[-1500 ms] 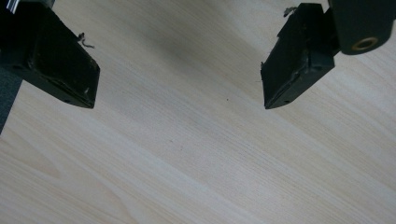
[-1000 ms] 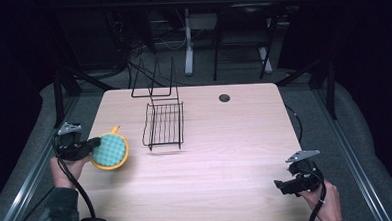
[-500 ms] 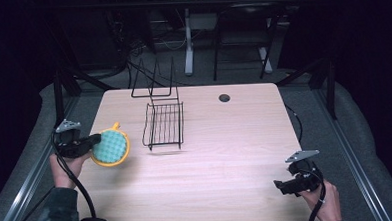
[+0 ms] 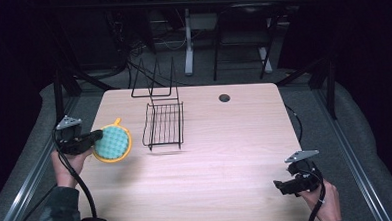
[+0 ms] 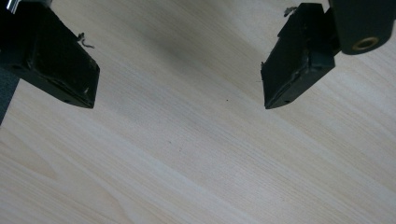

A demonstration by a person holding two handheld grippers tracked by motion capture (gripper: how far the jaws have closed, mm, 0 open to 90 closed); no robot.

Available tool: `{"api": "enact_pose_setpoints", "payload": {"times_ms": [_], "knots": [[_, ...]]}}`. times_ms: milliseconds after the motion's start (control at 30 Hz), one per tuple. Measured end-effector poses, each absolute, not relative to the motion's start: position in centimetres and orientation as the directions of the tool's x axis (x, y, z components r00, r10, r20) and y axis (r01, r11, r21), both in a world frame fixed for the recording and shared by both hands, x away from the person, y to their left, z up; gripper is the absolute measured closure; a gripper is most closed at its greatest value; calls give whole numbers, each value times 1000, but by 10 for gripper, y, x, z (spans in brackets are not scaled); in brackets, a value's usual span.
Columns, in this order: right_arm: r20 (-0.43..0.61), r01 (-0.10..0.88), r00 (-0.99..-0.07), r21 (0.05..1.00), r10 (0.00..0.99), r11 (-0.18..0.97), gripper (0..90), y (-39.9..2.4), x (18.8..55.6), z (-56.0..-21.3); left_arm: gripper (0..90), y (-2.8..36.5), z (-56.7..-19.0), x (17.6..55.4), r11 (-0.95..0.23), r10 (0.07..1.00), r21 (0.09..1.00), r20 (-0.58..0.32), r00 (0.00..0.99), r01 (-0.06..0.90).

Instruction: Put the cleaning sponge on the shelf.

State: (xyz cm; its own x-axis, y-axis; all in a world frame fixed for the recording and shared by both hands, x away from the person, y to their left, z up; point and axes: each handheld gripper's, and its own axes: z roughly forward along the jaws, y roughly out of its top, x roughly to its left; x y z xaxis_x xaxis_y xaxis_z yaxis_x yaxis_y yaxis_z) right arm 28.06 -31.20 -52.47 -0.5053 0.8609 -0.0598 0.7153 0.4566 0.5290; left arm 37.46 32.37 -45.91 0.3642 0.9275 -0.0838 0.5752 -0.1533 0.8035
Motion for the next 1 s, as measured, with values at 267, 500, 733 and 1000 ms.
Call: {"api": "enact_pose_setpoints", "payload": {"times_ms": [267,500,733,1000], "knots": [[-60,716,-504,530,862,455,106,-312,281,-524,881,317,-456,379,-148,923,819,-87,374,555],[-62,714,-505,531,861,457,107,-312,281,-525,881,311,-454,386,-140,918,826,-98,384,546],[-62,715,-506,528,860,459,108,-312,281,-524,881,307,-455,393,-132,912,826,-115,393,549],[-58,715,-503,533,863,453,108,-312,280,-524,881,299,-453,400,-124,907,835,-123,402,537]]}}
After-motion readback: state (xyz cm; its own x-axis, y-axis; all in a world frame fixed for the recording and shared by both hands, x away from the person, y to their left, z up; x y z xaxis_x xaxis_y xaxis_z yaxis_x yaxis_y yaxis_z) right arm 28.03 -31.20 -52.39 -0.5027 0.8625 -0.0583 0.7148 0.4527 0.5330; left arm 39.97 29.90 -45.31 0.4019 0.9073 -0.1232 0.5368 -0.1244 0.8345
